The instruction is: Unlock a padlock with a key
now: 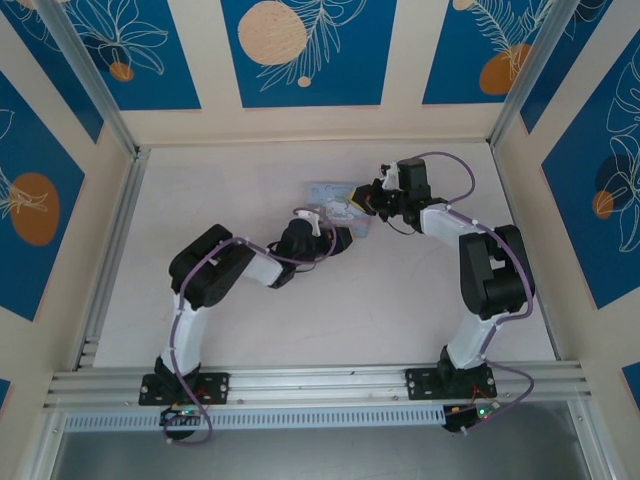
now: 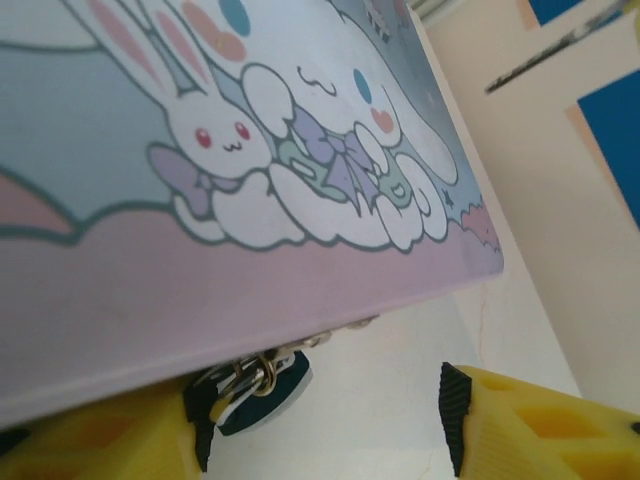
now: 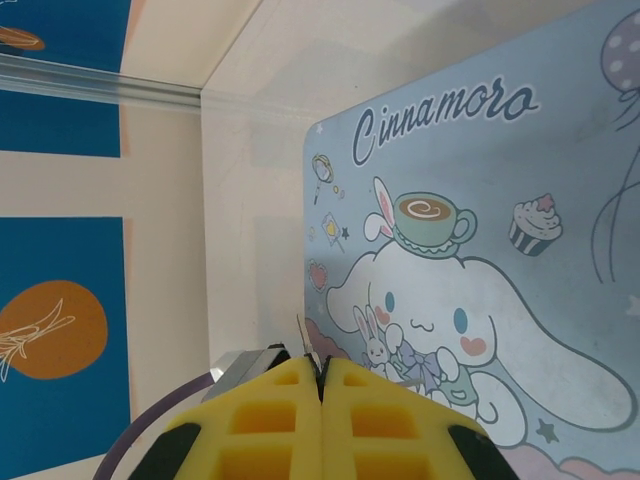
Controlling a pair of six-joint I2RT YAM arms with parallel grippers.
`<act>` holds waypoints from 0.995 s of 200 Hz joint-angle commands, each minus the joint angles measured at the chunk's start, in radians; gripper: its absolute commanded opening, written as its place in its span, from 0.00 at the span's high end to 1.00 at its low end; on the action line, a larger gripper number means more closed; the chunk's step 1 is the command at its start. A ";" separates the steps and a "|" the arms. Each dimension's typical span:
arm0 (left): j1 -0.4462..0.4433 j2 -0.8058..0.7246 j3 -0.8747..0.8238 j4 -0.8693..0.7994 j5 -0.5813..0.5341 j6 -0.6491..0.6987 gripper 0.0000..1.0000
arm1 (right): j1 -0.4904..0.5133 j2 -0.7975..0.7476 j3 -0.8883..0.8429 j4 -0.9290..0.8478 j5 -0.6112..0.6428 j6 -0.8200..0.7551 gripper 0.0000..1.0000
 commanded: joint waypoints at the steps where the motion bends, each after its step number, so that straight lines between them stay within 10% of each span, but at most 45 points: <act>1: -0.025 0.036 -0.015 0.054 -0.046 -0.058 0.43 | 0.007 0.013 -0.004 0.021 -0.002 0.002 1.00; 106: -0.065 0.038 -0.028 0.105 -0.133 -0.123 0.45 | 0.003 0.020 -0.012 0.030 -0.012 -0.002 1.00; 199: -0.109 0.040 0.059 -0.177 -0.255 -0.043 0.50 | 0.003 0.021 -0.019 0.043 -0.018 0.006 1.00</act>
